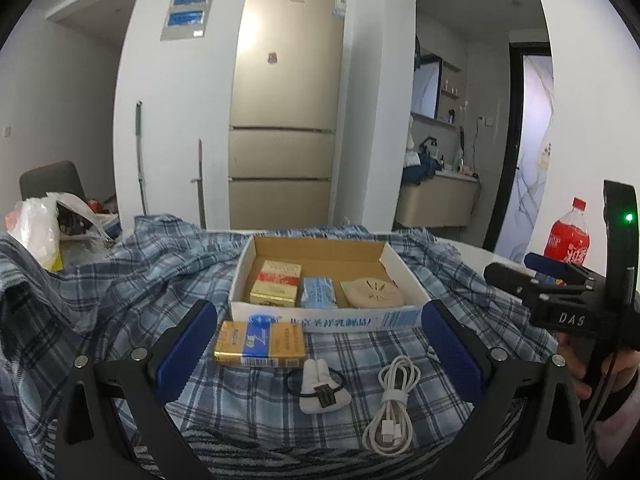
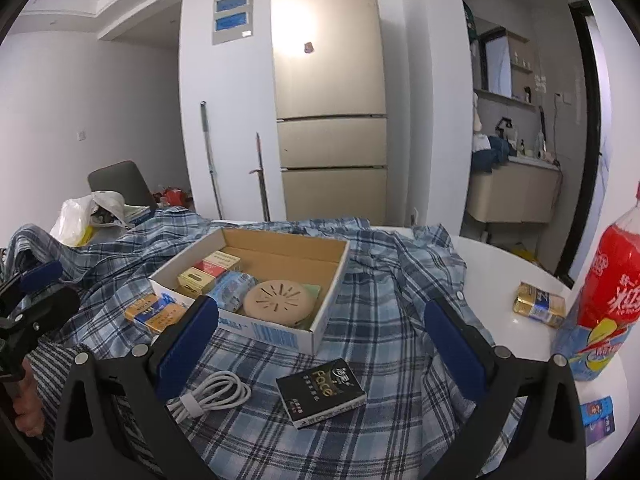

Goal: Organize soft objects
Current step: 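Raise both open grippers up and away from the white box, then lower the right gripper onto the black 'Face' tissue pack and close it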

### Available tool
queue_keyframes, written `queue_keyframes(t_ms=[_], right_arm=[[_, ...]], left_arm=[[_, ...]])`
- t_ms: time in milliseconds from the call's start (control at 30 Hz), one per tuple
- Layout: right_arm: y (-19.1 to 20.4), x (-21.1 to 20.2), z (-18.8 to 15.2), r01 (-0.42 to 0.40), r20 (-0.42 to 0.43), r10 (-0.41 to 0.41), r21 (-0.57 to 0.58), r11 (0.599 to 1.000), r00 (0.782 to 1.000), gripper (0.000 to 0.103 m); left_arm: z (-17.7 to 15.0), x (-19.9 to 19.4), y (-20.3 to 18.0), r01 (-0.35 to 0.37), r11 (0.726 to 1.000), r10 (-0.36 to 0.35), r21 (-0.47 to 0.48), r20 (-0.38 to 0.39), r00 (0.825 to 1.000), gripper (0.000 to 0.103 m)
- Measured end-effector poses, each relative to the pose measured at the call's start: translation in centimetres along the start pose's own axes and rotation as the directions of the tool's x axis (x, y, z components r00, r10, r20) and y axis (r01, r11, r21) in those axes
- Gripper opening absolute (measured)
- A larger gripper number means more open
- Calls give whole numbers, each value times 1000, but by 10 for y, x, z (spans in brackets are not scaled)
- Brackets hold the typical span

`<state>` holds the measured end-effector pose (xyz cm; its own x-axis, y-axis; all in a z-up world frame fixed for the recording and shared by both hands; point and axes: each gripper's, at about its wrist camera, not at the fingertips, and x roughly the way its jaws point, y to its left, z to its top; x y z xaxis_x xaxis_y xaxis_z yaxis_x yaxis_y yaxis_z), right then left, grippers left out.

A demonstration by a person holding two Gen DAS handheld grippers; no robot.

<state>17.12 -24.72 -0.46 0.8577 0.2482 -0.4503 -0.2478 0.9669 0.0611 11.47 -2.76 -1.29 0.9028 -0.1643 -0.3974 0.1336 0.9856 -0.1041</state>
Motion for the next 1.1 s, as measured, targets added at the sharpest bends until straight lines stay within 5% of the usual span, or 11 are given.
queue_keyframes(t_ms=[267, 400, 500, 833, 1100], right_arm=[[-3, 3, 1, -24, -36, 25, 15, 1000, 999, 103], [9, 7, 8, 1, -100, -10, -86, 996, 995, 103], [14, 10, 12, -52, -150, 29, -153, 987, 988, 103], [3, 59, 1, -214, -427, 128, -161, 963, 895, 103], [4, 89, -14, -254, -540, 128, -165, 953, 832, 101]], left_arm=[[-1, 16, 3, 5, 1000, -6, -21, -86, 996, 103], [-3, 20, 0, 30, 999, -31, -11, -118, 993, 101], [-4, 25, -2, 39, 999, -39, -3, -158, 987, 98], [-13, 45, 0, 65, 998, -69, -24, -269, 961, 89], [-16, 53, -3, 61, 998, -63, -17, -311, 948, 66]])
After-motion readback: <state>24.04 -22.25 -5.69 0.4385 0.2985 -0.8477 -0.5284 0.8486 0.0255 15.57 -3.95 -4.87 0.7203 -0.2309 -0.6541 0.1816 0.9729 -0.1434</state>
